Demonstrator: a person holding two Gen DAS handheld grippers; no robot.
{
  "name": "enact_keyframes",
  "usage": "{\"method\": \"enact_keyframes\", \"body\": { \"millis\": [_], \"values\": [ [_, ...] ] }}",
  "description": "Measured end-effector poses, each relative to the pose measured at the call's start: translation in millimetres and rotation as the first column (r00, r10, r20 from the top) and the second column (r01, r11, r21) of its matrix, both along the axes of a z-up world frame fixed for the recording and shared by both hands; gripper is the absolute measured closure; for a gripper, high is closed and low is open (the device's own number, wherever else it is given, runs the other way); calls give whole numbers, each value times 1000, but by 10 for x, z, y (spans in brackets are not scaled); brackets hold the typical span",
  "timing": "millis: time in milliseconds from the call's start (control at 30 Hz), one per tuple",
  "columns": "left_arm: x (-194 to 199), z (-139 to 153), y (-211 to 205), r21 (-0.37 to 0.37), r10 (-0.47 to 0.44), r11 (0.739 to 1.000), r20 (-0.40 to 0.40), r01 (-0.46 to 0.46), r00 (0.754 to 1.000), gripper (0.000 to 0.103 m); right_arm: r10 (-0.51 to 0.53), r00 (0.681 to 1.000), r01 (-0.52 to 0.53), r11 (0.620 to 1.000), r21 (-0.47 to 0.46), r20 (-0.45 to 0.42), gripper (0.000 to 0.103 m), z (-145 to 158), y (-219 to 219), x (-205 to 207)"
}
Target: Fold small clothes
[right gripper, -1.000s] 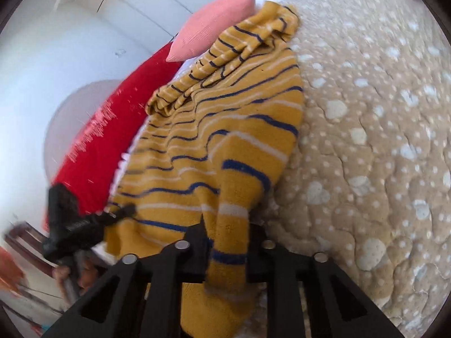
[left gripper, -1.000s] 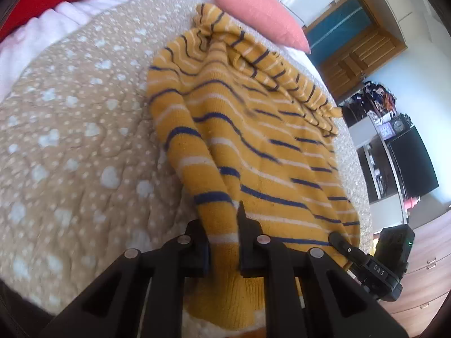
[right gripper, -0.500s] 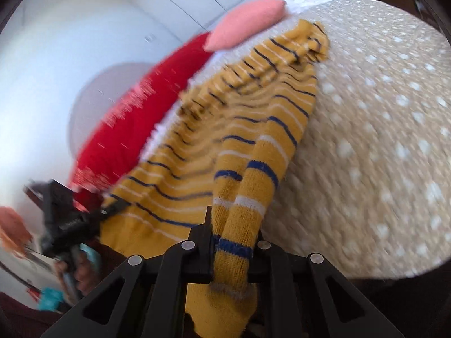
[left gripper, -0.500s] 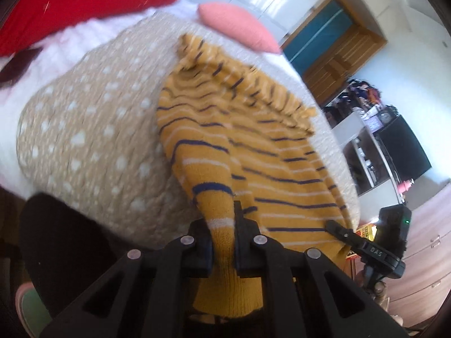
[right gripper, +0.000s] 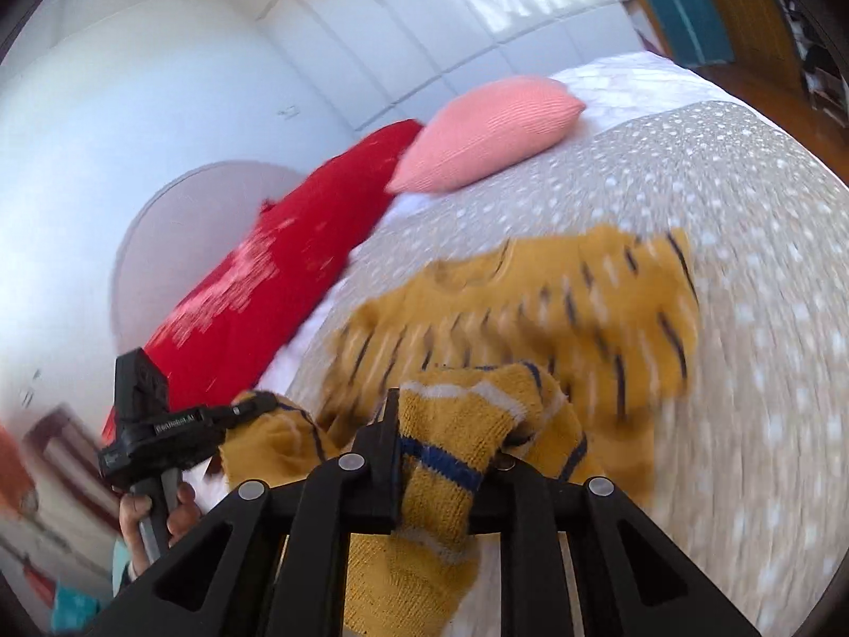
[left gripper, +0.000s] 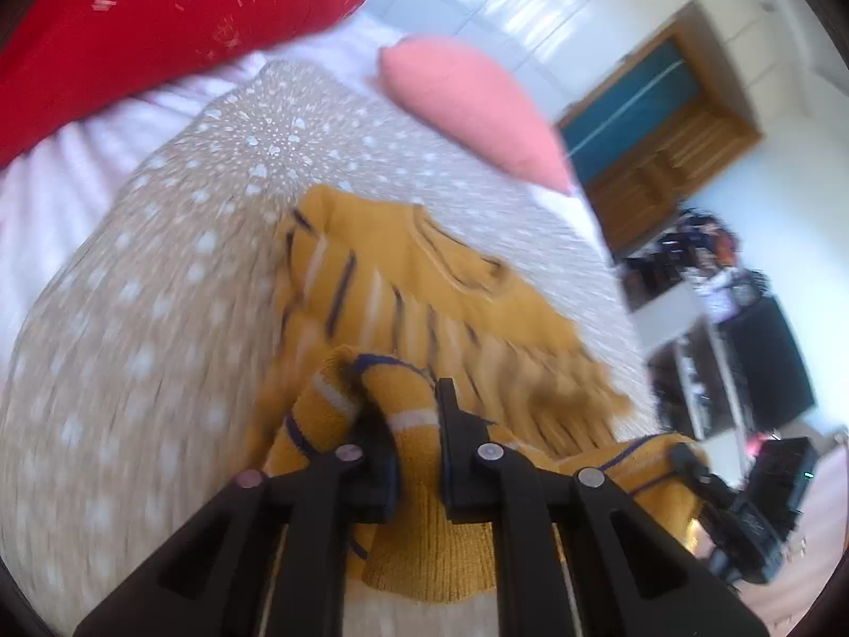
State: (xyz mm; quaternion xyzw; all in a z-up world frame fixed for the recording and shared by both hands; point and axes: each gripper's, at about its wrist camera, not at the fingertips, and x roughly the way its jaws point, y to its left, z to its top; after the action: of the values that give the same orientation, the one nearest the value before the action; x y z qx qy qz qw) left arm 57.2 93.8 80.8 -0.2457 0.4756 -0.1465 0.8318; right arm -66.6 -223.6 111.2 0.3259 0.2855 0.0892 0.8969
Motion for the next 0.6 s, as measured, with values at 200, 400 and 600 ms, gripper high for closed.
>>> {"method": "enact_keyframes", "body": {
  "millis": [200,400,600],
  "values": [
    [756,-317,71,-168,46,983,-131,-68,990,72,-64,987,83,988,132,-146,53,-398,-443,963],
    [976,-170,256,-221,68,972,-65,-81,996,34,-51,981,108,944,311,-185,35,-706,-741,1433],
    [1005,-80,507,-234,97,967,-43,-105,994,26,-99,986,149,878,455,-132,25,-660,-965,1467]
  ]
}}
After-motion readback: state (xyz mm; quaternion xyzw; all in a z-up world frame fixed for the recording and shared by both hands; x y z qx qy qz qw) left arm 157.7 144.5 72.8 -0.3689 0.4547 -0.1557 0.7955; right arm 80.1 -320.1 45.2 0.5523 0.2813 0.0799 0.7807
